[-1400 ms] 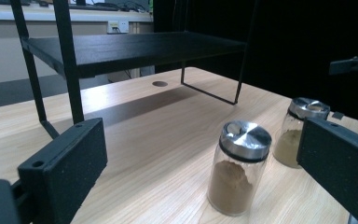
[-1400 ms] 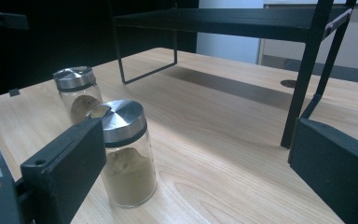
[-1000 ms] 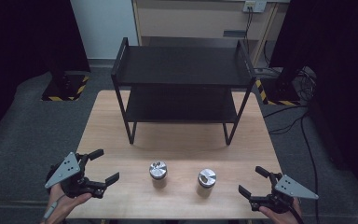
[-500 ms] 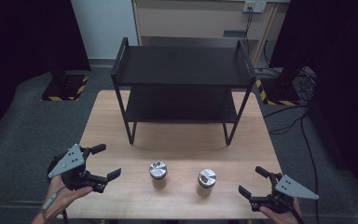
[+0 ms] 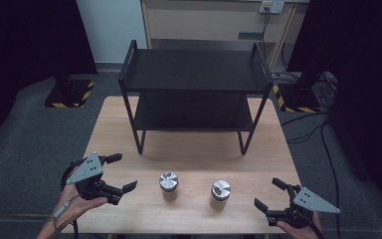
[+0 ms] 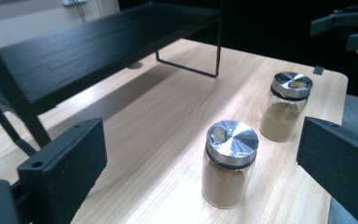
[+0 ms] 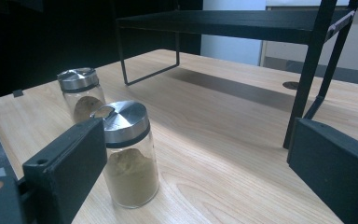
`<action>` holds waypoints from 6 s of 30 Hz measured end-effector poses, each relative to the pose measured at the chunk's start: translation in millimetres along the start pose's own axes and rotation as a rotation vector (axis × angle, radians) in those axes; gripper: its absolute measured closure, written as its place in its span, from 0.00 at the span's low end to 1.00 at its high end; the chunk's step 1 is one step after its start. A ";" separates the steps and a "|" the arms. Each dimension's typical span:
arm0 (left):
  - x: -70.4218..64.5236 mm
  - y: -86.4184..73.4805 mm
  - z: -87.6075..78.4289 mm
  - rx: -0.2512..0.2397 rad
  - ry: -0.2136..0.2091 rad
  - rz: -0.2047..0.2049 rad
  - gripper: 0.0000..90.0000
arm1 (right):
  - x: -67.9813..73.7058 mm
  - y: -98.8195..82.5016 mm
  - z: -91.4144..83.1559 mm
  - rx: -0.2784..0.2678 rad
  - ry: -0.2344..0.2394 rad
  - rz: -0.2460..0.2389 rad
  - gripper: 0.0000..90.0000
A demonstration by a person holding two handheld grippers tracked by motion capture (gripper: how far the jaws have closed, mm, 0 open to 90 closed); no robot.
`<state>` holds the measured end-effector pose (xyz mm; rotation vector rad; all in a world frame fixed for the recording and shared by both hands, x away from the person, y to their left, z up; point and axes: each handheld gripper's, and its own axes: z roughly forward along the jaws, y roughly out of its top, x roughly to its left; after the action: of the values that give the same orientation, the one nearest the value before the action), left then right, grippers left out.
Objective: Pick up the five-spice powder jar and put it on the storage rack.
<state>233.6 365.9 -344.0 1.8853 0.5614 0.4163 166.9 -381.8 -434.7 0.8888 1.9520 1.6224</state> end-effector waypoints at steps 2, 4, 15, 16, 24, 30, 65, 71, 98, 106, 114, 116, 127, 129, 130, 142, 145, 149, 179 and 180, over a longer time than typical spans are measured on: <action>2.1 2.1 3.8 0.014 -0.014 0.006 0.00 | 0.0 0.0 0.1 0.000 0.000 0.001 0.06; 3.9 4.1 9.7 0.026 -0.028 0.008 0.00 | 0.0 0.1 -0.1 0.000 0.001 0.000 0.06; 8.4 10.6 35.7 0.079 -0.076 0.015 0.02 | 0.3 -0.1 -0.5 -0.002 0.000 -0.002 0.06; 8.9 10.1 38.3 0.081 -0.080 0.011 0.02 | 0.4 -0.1 -0.6 -0.001 -0.001 -0.001 0.06; 11.4 3.1 61.8 0.104 -0.118 0.000 0.03 | 0.5 -0.2 -0.8 -0.002 -0.001 0.000 0.06; 13.5 -0.4 79.1 0.122 -0.142 -0.001 0.07 | 0.5 -0.4 -1.2 -0.004 -0.001 0.000 0.06; 10.2 0.7 132.4 0.217 -0.194 0.024 0.38 | 0.3 -0.8 -1.4 -0.008 0.001 -0.004 0.07; 11.0 17.2 120.8 0.197 -0.187 0.039 0.38 | -0.1 -0.6 -1.0 -0.005 0.004 -0.002 0.07; 29.3 164.5 65.1 0.199 -0.201 0.060 0.38 | -0.4 -0.6 -0.7 -0.005 0.005 0.005 0.07; 33.1 216.7 49.8 0.212 -0.162 0.075 0.38 | -0.5 -0.8 -0.7 -0.006 0.005 0.007 0.07; 42.7 268.2 32.0 0.199 -0.132 0.070 0.38 | -0.6 -1.0 -0.9 -0.008 0.003 0.007 0.07; 44.3 281.4 27.6 0.194 -0.115 0.067 0.38 | -0.7 -1.3 -1.1 -0.010 0.003 0.008 0.07; 49.8 331.7 19.1 0.197 -0.014 0.047 0.38 | -0.8 -1.8 -1.8 -0.016 0.004 0.010 0.07; 53.1 333.5 21.1 0.196 -0.002 0.028 0.38 | -0.7 -1.7 -1.8 -0.016 0.004 0.009 0.07; 54.8 334.0 22.8 0.195 0.012 0.017 0.38 | -0.7 -1.8 -1.9 -0.017 0.004 0.010 0.07; 72.1 340.1 48.7 0.183 0.216 -0.112 0.38 | -1.8 -2.4 -2.4 -0.021 0.010 0.013 0.07; 74.9 345.4 60.4 0.196 0.270 -0.133 0.38 | -2.1 -2.6 -2.3 -0.021 0.012 0.013 0.07; 80.8 352.6 74.1 0.211 0.328 -0.148 0.38 | -1.8 -2.7 -3.3 -0.023 0.012 0.013 0.07; 101.2 337.1 101.1 0.232 0.348 -0.203 0.37 | -3.2 -4.2 -5.2 -0.031 0.014 0.021 0.07; 100.5 335.8 101.3 0.228 0.349 -0.200 0.37 | -3.1 -4.3 -5.3 -0.032 0.014 0.021 0.07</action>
<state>432.9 238.9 -66.0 1.9595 1.0588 0.5725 164.6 -388.1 -438.0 0.8907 1.9270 1.6715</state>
